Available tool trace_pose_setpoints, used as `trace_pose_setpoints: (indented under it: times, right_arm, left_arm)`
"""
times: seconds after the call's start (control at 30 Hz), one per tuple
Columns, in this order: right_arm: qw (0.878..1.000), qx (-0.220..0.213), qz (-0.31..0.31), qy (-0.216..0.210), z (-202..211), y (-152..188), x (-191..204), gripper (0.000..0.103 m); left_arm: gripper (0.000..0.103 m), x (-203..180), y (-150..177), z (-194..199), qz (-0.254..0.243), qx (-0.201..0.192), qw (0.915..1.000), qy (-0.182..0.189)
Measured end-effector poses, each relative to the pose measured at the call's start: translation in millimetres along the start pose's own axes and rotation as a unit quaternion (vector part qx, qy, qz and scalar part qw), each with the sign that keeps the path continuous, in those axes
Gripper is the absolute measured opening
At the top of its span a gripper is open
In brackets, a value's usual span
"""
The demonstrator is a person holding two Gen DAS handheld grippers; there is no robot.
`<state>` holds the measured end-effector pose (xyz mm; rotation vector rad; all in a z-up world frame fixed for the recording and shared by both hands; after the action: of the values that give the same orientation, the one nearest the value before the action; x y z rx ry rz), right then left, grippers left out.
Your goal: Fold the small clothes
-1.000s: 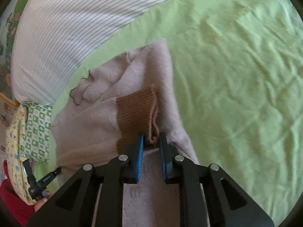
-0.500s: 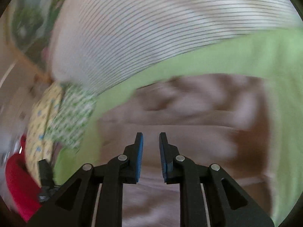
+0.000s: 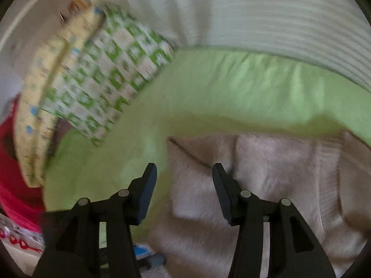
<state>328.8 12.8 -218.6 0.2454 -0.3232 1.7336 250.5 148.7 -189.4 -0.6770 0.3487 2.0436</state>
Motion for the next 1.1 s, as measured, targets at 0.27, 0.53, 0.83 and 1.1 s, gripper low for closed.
trace_pose_setpoints:
  times: [0.27,0.53,0.83,1.1]
  right_arm:
    - [0.998,-0.049,-0.026,-0.023,0,-36,-4,0.006]
    - [0.996,-0.059,-0.055,-0.043,-7,-30,-16,0.014]
    - [0.983,-0.146,-0.098,-0.057,106,69,-40,0.036]
    - [0.972,-0.132,-0.197,0.006,141,220,-116,0.036]
  left_arm:
    - [0.013,2,2,9,-0.051,-0.044,0.9963,-0.053]
    - [0.014,2,4,10,-0.106,-0.039,0.9891,-0.094]
    - [0.016,2,16,26,-0.128,-0.026,0.9862,-0.101]
    - [0.042,22,54,62,-0.149,-0.013,0.9825,-0.112]
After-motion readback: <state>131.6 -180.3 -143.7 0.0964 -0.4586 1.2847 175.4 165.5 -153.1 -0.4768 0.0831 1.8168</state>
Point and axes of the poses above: each gripper's, at about its wrist camera, not at the fingertips, and z roughly against the way its jaws point, x to its left, y to its underside, the point moved 9 cm from there along -z, roughly the way its jaws point, and after that the axes turned 11 degrees about x, right-handed, at the moved point
